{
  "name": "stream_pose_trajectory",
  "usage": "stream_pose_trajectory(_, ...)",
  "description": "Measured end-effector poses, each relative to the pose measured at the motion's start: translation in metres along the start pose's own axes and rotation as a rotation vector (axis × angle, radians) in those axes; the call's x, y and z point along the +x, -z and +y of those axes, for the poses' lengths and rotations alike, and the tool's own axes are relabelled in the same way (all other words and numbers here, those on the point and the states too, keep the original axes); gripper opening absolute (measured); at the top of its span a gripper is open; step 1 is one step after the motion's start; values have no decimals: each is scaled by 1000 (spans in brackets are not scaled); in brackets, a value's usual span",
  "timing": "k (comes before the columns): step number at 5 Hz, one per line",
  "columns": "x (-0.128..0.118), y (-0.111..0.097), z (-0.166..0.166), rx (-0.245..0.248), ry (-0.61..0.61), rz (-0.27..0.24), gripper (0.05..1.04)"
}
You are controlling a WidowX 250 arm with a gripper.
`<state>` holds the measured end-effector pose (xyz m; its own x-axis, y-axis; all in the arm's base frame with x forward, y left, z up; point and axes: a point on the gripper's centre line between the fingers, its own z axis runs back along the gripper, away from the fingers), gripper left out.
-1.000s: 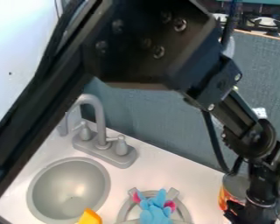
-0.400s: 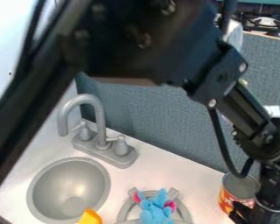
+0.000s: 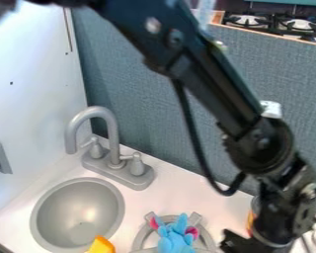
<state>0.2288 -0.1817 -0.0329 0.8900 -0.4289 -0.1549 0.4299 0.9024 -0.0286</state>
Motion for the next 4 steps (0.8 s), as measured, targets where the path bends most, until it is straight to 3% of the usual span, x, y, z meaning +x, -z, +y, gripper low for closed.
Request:
stream_pose_trajectory(1, -24, 18, 8, 8, -17, 14, 139)
stream_pose_trajectory(2, -29, 19, 25, 26, -32, -57, 139)
stream_pose_trajectory(3, -27, 28, 40, 43, -55, -54, 139)
stream_pose_trajectory(4, -23, 38, 46, 37, -50, -97, 139)
